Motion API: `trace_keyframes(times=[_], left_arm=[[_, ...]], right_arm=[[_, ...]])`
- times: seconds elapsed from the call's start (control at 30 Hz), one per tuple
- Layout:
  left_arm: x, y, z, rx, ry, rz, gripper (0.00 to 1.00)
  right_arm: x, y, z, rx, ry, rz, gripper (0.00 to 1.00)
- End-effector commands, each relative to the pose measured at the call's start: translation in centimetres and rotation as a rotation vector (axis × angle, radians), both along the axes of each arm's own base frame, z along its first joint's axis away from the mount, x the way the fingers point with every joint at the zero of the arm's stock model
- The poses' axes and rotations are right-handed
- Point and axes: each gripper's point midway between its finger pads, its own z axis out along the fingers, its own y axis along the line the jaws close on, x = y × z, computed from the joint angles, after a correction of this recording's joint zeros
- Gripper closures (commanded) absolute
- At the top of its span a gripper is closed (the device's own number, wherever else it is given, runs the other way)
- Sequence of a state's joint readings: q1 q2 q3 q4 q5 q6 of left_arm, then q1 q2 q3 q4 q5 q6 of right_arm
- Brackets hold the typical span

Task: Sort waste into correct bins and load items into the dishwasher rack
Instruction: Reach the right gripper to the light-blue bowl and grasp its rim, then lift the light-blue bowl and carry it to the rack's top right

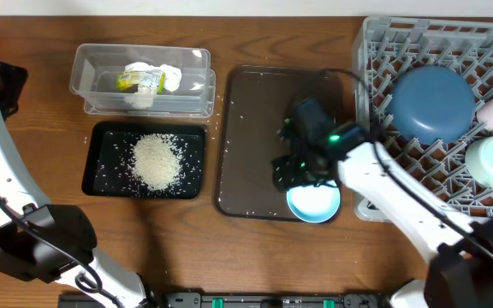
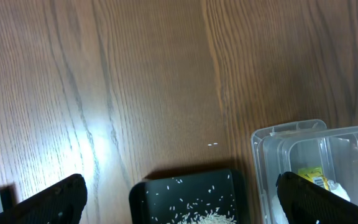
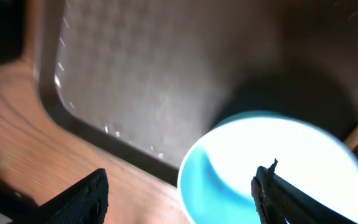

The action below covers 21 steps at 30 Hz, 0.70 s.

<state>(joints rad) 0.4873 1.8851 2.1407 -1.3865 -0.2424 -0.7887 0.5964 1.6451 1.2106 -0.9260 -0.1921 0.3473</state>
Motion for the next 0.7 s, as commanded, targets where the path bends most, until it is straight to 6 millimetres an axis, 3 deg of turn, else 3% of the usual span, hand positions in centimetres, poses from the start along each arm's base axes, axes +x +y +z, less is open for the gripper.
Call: trace_keyframes(times=[0.0, 0.1, 0.23, 0.53, 0.67], left_arm=[[-0.1, 0.2, -0.1, 0.007, 0.010, 0.007, 0.00], [-0.1, 0.2, -0.1, 0.007, 0.010, 0.007, 0.00], [-0.1, 0.2, -0.1, 0.007, 0.010, 0.007, 0.00], [-0.1, 0.2, -0.1, 0.007, 0.010, 0.007, 0.00], [-0.1, 0.2, -0.1, 0.007, 0.010, 0.007, 0.00]], right_arm=[[-1.3, 0.3, -0.4, -0.043, 0.032, -0.017, 0.27], [-2.6, 0.2, -0.9, -0.077, 0.074, -0.010, 0.29], [-2.9, -0.7, -2.1, -0.172, 0.077, -0.040, 0.36], [-3.2, 0.8, -6.2, -0.224, 0.114, 0.020, 0.39], [-3.4, 0.3, -7.7, -0.267, 0.141, 0.023, 0.54]])
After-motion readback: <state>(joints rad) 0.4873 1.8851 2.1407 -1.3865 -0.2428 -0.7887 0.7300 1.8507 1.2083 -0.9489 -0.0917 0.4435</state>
